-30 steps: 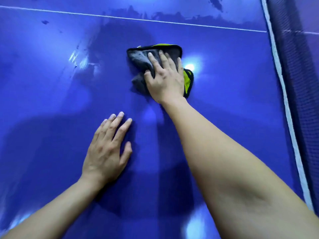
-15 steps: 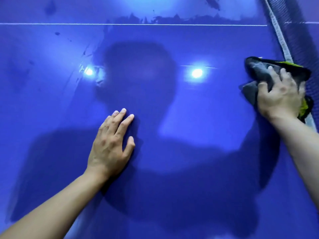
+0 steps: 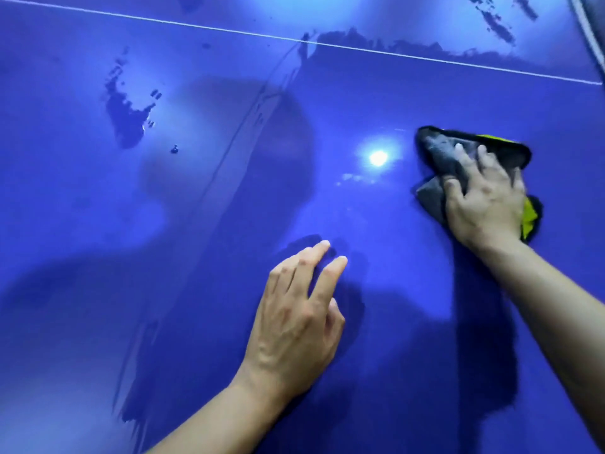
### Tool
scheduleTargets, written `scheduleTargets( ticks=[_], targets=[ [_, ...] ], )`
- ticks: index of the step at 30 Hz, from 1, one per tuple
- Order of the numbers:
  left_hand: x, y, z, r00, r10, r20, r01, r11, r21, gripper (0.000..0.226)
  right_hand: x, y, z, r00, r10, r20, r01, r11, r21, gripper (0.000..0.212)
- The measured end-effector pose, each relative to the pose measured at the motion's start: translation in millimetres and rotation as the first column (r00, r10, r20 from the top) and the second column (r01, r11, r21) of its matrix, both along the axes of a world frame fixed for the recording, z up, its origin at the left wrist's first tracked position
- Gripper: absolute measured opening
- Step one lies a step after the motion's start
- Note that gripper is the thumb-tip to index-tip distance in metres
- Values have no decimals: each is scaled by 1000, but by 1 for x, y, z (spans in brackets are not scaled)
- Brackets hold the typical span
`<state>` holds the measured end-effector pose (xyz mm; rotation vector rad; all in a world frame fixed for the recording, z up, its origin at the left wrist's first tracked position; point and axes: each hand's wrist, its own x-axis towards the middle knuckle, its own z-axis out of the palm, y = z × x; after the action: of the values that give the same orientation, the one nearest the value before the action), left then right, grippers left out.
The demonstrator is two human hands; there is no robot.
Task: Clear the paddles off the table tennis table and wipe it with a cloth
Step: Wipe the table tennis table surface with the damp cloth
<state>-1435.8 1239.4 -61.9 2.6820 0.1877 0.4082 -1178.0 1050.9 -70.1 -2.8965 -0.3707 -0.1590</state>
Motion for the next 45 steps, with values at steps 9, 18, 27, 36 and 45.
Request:
scheduleTargets(
  ticks=[9,18,27,36,45],
  targets=[
    [-85,24,-6,988,-16,-156,30,995,90,56,-106,217,-3,900,435,-35,-436,897,-69,62],
    [-79,-4,-8,971,141,-191,-123,987,104,58,-122,233,-6,869,481,-119,-482,876,24,58],
    [-89,-48,-15,969,106,-224,-69,984,167,66,-87,116,-7,945,314,-96,-312,949,37,60],
    [-89,-57,-11,949,177,-260,-127,972,200,64,-56,-161,-7,997,-54,-55,56,998,19,65],
    [-90,-61,-10,945,180,-272,-138,976,166,64,-55,-286,-32,960,-279,-15,279,955,97,66]
  ],
)
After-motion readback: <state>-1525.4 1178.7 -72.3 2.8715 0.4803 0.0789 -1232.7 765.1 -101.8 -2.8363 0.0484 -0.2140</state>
